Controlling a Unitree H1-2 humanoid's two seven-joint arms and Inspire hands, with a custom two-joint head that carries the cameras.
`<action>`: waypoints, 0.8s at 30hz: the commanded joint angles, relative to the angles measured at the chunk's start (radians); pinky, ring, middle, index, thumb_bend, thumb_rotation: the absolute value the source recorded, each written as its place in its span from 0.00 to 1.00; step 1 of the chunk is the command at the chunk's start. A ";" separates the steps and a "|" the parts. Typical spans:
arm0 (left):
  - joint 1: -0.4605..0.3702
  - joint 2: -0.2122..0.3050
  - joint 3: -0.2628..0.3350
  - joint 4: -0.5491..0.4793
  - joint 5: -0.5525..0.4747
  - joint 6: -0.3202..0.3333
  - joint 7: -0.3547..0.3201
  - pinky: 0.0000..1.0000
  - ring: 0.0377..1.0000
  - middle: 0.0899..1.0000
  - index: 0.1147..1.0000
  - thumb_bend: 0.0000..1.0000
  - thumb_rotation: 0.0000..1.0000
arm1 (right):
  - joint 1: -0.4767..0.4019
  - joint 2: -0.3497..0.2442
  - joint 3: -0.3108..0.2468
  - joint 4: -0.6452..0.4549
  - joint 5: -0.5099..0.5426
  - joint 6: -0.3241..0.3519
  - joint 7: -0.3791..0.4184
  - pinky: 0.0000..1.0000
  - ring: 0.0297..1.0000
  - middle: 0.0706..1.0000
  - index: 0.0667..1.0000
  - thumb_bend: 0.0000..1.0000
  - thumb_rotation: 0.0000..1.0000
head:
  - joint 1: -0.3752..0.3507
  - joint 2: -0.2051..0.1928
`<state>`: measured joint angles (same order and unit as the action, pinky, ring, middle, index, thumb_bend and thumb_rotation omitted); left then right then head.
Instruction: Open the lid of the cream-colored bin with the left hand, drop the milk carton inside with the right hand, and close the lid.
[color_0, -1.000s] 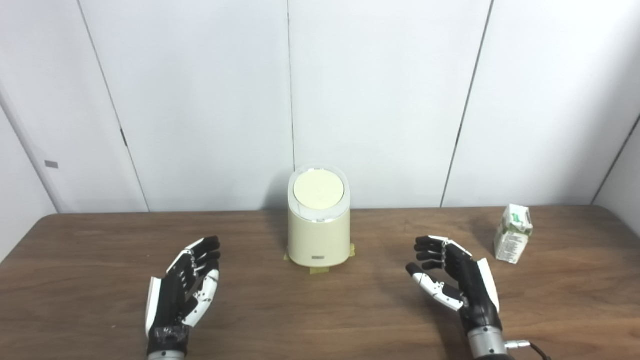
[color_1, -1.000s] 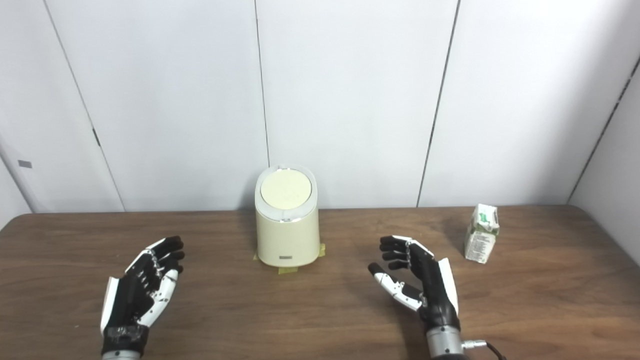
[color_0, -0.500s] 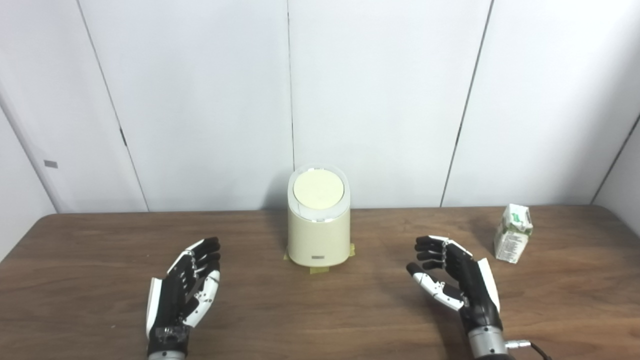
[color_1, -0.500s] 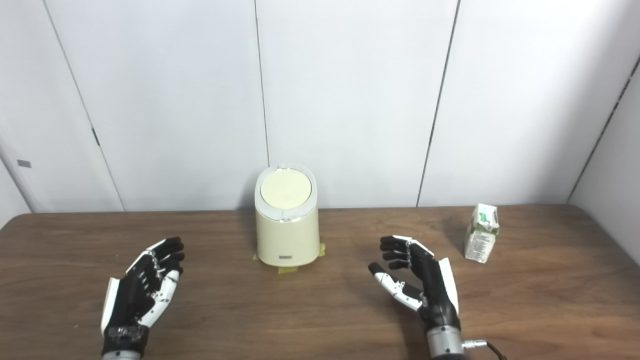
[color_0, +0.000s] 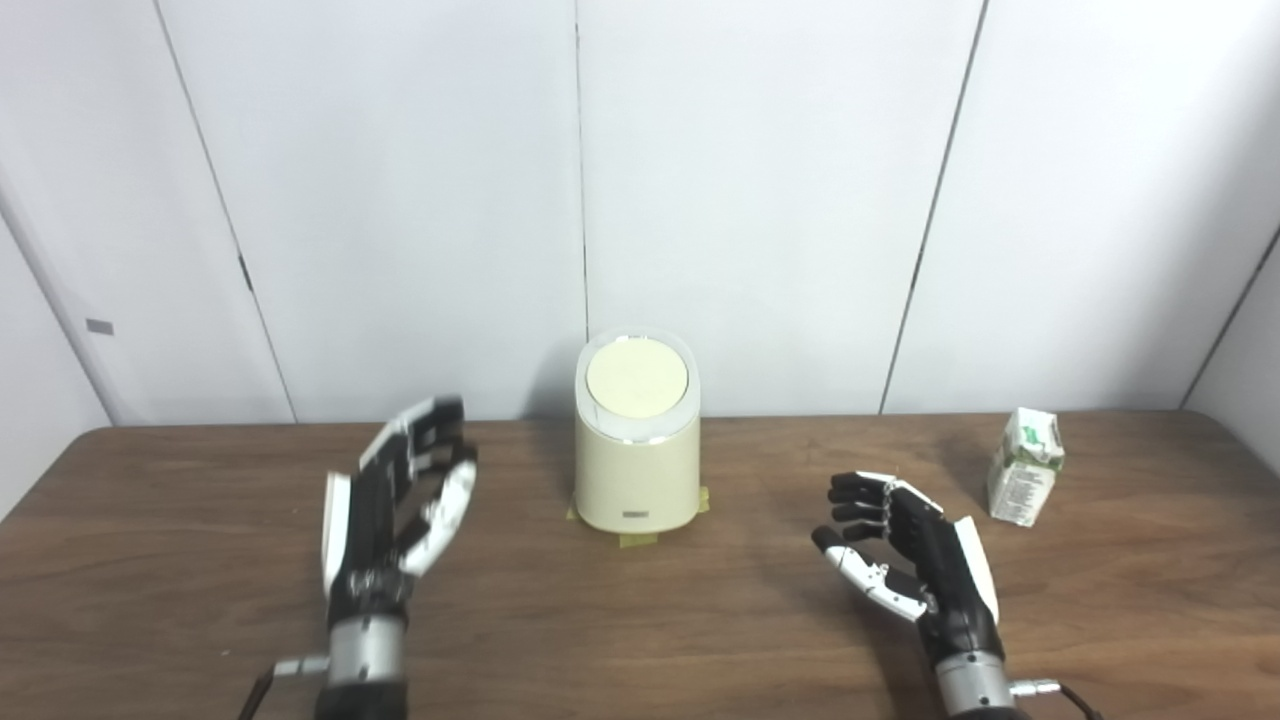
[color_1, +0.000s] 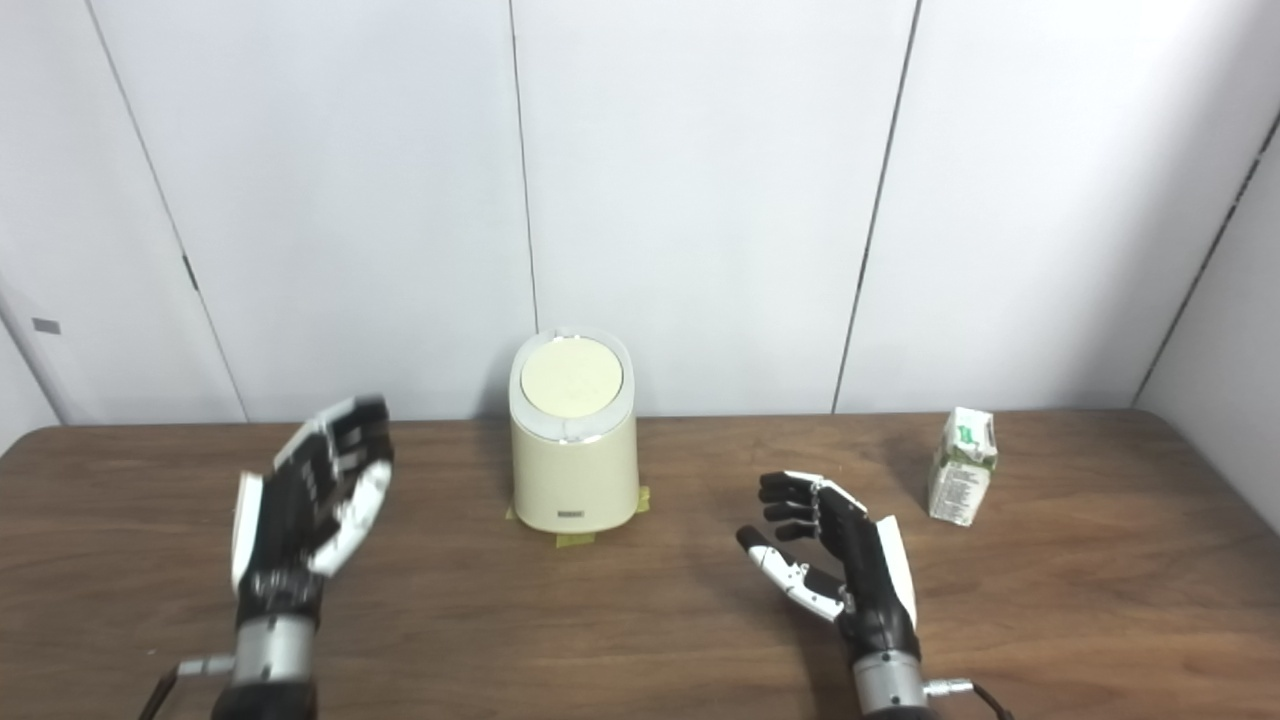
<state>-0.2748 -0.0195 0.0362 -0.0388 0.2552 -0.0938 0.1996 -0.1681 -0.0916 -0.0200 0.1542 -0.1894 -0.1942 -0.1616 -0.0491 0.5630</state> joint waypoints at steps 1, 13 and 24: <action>-0.071 -0.012 -0.010 -0.032 0.026 0.025 0.010 0.62 0.70 0.72 0.70 0.46 0.33 | 0.018 -0.017 -0.001 0.052 -0.019 -0.041 -0.007 0.56 0.62 0.63 0.61 0.29 0.21 | -0.001 0.001; -0.263 -0.019 -0.087 -0.072 0.216 0.343 -0.009 0.85 0.95 0.97 0.96 0.71 0.28 | 0.016 -0.020 0.002 0.070 -0.015 -0.068 -0.006 0.55 0.62 0.63 0.61 0.28 0.20 | 0.004 -0.002; -0.381 -0.023 -0.159 0.072 0.336 0.471 0.013 1.00 1.00 1.00 1.00 0.82 0.27 | 0.019 -0.021 0.001 0.068 -0.008 -0.057 0.000 0.55 0.61 0.63 0.61 0.30 0.23 | 0.007 -0.010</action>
<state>-0.5901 -0.0395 -0.1089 0.0290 0.5628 0.3781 0.1968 -0.1840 -0.0967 -0.0193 0.1780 -0.1791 -0.2202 -0.1583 -0.0414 0.5522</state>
